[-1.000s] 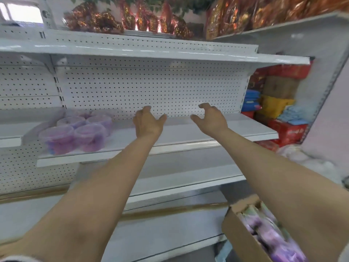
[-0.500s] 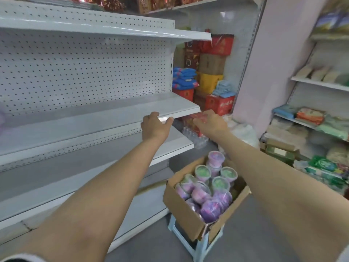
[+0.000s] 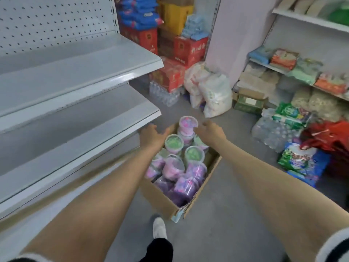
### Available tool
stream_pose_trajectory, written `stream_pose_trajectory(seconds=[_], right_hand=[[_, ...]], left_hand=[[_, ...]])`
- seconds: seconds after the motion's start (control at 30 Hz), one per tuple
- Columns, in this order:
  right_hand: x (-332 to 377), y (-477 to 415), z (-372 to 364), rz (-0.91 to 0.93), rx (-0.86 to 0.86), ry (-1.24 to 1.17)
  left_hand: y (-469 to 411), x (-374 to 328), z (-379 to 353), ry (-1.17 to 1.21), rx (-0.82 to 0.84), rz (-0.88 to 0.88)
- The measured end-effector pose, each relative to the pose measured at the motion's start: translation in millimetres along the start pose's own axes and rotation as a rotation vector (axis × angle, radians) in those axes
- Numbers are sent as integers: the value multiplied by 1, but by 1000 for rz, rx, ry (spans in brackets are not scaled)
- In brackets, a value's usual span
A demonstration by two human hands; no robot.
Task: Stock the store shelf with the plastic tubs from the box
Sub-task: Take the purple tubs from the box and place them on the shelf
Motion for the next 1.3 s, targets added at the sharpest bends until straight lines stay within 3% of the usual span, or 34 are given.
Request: stream_pose_trajectory(seconds=[0.43, 0.57, 0.63, 0.73, 0.97, 1.17, 1.3], right_hand=[[-144, -84, -129, -334, 405, 110], [-173, -103, -143, -408, 403, 85], [-182, -118, -145, -389, 402, 105], [-186, -134, -149, -379, 529, 145], [-195, -143, -160, -374, 730, 241], [-192, -138, -169, -195, 838, 285], [-193, -140, -170, -296, 790, 151]], left_hand=[[-89, 115, -150, -134, 394, 397], [-96, 141, -191, -95, 464, 539], [-96, 140, -203, -90, 456, 600], [-98, 136, -214, -48, 417, 701], [-100, 134, -221, -118, 382, 759], [-87, 140, -221, 127, 239, 965], [-66, 146, -208, 367, 78, 1072]])
Point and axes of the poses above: each hand's wrist, its own y-axis away from the middle knuckle, its own z-axis out of the back of the hand, x = y × z, the point moved 3 cm from there along -y, towards the middle knuckle, and after that the axes turned 6 degrees about z, right-handed, at the moved point
